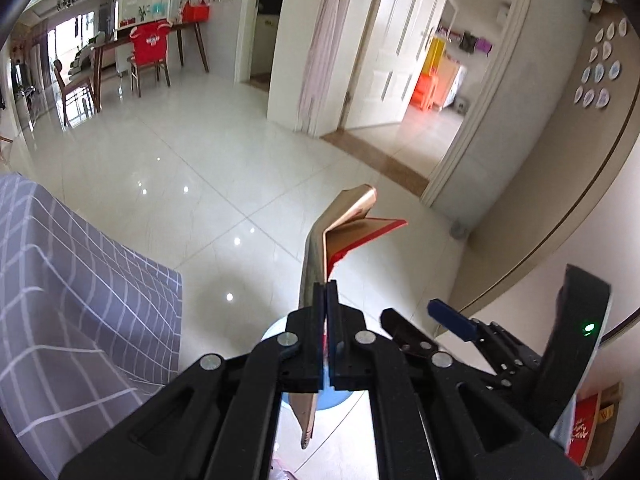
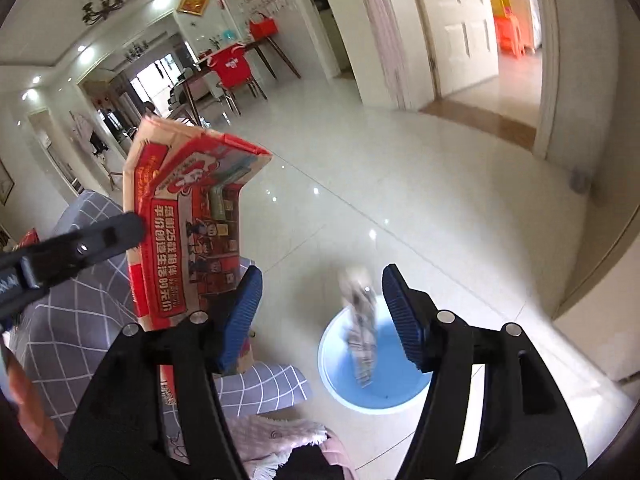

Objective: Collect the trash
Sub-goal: 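Carry both items to the blue bucket and open the right gripper over it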

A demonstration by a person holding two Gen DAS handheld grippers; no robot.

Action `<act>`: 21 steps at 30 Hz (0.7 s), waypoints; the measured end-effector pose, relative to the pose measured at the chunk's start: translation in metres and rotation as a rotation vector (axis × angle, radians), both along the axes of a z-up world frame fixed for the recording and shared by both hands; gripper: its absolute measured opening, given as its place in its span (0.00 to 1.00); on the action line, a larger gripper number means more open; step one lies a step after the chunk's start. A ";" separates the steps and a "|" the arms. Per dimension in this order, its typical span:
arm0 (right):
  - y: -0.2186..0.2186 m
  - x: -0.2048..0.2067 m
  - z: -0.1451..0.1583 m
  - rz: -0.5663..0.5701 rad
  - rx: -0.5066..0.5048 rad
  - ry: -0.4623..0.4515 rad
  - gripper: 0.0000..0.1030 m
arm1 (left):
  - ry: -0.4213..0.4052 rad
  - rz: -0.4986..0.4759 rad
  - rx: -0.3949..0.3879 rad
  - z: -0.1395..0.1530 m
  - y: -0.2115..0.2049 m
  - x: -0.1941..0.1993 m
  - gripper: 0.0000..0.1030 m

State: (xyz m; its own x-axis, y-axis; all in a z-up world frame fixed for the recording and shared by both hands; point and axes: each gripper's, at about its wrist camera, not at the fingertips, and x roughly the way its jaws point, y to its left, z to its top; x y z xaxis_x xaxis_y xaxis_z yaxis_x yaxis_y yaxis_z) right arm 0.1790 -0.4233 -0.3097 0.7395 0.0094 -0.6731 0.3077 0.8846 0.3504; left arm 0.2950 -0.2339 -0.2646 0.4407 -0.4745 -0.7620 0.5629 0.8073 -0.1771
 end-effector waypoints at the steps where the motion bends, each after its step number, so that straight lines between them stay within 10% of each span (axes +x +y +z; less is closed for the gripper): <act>1: -0.002 -0.002 -0.001 -0.007 0.006 0.000 0.61 | 0.008 -0.003 0.009 -0.007 0.001 -0.004 0.01; 21: -0.015 -0.060 0.040 -0.179 -0.029 -0.128 0.66 | 0.036 -0.068 0.033 -0.018 -0.025 -0.026 0.02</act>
